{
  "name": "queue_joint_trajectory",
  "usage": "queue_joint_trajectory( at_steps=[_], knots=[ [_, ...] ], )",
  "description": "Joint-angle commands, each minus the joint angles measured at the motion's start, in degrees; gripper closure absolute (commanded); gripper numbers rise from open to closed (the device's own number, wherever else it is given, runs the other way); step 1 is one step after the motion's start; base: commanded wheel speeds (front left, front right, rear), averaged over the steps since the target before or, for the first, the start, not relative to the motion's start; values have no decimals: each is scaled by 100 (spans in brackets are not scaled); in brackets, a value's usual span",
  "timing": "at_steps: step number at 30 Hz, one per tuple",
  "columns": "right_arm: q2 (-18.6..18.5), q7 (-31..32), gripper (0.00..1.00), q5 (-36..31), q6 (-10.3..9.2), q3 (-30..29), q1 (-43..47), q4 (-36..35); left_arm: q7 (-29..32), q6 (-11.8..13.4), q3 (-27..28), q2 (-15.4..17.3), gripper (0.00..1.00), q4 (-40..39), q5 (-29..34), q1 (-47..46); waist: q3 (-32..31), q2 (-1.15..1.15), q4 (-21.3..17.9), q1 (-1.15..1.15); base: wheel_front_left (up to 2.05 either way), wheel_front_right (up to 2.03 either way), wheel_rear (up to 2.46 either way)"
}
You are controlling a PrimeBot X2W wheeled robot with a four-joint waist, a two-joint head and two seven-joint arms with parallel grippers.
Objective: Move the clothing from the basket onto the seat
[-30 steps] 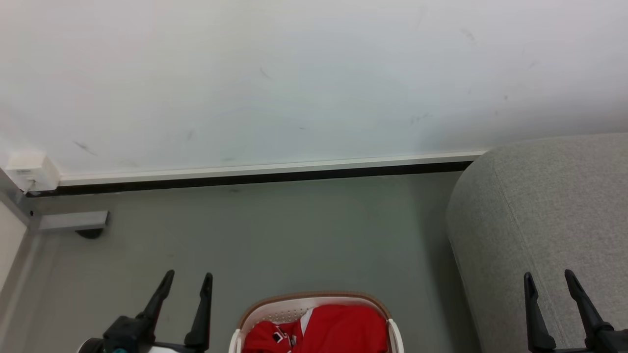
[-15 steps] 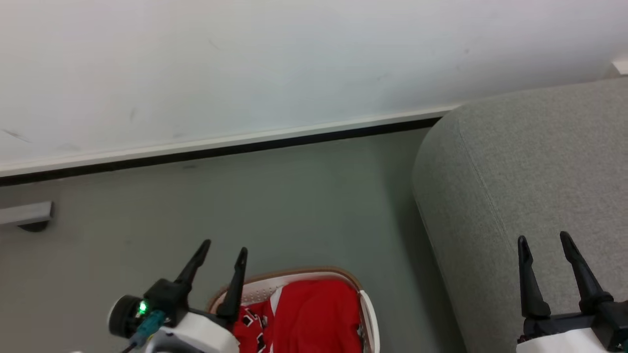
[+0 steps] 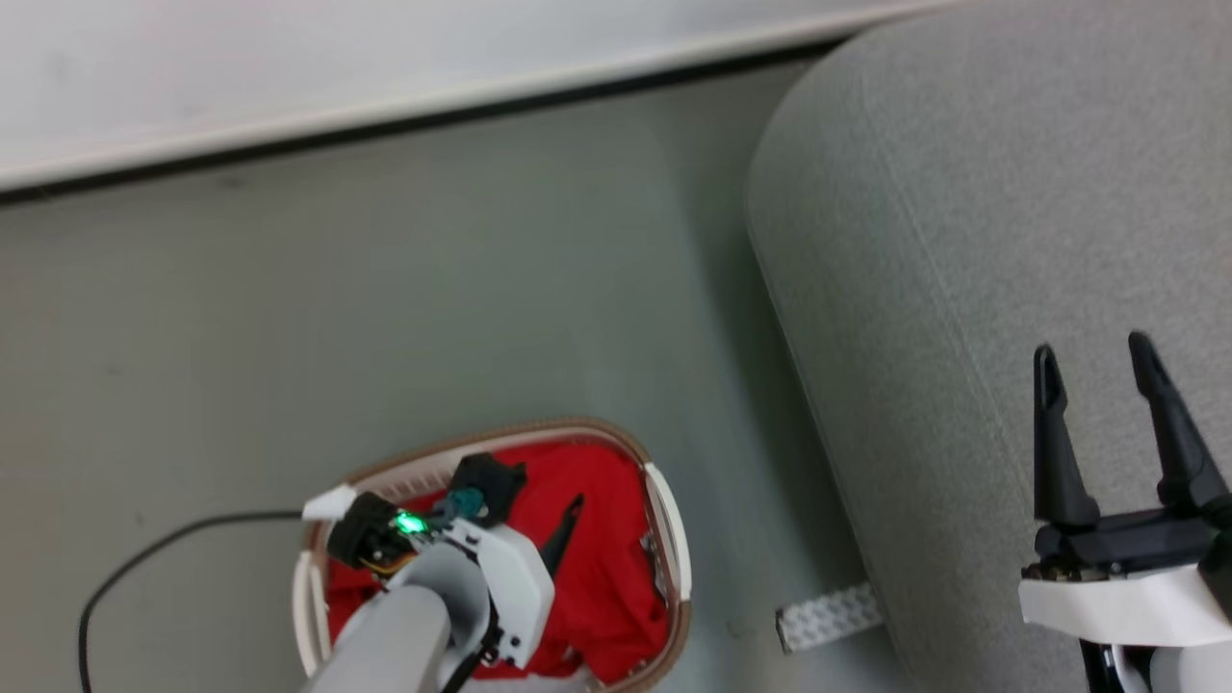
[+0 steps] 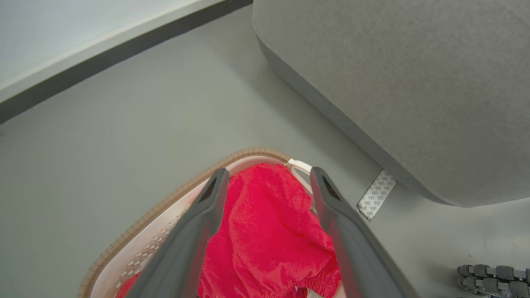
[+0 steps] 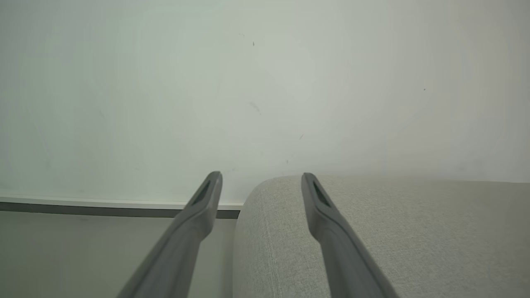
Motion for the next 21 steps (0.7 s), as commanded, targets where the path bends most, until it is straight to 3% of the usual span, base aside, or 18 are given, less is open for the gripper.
queue_joint_trajectory(
  at_steps=[1, 14, 21],
  knots=[
    [4, -19, 0, 22, -13, 5, -153, -128, 183, 13, 5, 27, 0, 242, -43, -224, 662, 0, -234, -2, 0, 0, 0],
    [3, -10, 0, 201, -13, 18, -731, -982, 924, 316, -78, 192, 0, 1830, 201, -1506, 2263, 0, -440, -2, 0, 0, 0],
    [3, -10, 0, 309, -13, 36, -899, -1202, 784, 346, -194, 262, 0, 2302, 301, -1983, 2852, 0, -537, -2, 0, 0, 0]
  ],
)
